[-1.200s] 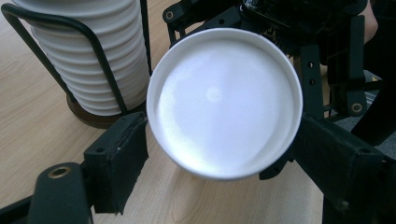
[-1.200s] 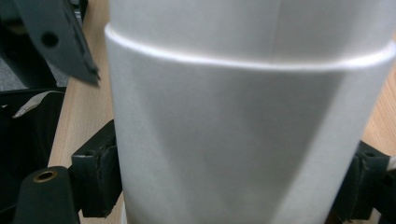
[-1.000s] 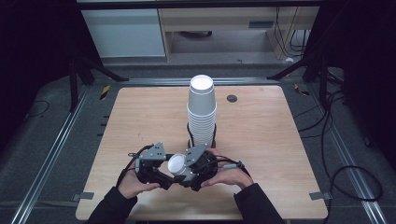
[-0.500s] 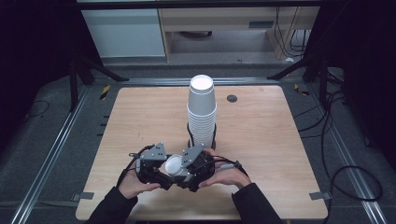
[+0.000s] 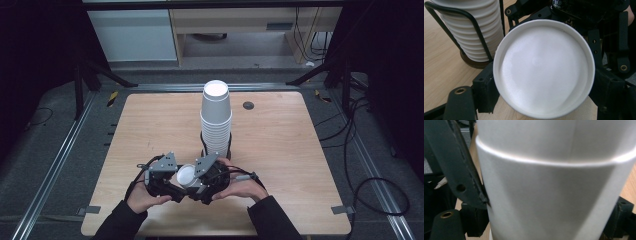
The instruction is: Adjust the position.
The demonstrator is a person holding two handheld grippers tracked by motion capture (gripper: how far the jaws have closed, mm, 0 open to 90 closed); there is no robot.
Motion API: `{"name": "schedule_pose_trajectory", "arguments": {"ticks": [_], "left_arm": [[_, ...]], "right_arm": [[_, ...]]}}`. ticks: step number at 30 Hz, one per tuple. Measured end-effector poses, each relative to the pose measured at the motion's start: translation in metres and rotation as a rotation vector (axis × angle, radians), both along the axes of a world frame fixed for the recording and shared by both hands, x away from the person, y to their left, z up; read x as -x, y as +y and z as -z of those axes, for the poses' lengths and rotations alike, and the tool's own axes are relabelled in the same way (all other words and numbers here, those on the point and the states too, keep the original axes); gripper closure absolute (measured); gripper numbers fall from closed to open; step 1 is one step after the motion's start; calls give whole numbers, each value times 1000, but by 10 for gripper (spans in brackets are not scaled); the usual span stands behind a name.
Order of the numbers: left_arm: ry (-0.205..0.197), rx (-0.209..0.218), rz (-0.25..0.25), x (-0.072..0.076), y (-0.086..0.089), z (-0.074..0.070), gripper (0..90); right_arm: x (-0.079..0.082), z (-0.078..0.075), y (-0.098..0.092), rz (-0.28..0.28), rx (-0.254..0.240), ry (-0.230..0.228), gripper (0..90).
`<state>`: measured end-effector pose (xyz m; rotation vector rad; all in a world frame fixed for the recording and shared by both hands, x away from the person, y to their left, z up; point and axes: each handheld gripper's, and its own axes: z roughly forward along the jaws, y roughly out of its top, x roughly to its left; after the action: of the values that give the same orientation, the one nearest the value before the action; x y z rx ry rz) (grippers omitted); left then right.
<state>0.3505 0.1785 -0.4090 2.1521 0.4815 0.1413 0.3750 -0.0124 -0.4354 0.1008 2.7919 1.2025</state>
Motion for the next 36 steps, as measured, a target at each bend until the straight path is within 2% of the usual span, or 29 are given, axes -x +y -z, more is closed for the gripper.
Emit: {"name": "schedule_pose_trajectory", "arguments": {"ticks": [9, 21, 29, 33, 36], "left_arm": [[-7, 1, 1, 2, 0, -2, 226], [-16, 2, -20, 0, 6, -5, 227], [-20, 12, -59, -7, 21, -8, 226], [-23, 33, -77, -9, 27, -9, 225], [-28, 59, -88, -10, 32, -11, 224]], "right_arm": [[-1, -1, -1, 15, -16, 5, 131], [-1, -3, -5, 34, -26, 3, 55], [-1, -17, -22, 73, -79, -25, 53], [-1, -24, -38, 129, -112, -43, 51], [0, -25, -45, 156, -117, -43, 52]]}}
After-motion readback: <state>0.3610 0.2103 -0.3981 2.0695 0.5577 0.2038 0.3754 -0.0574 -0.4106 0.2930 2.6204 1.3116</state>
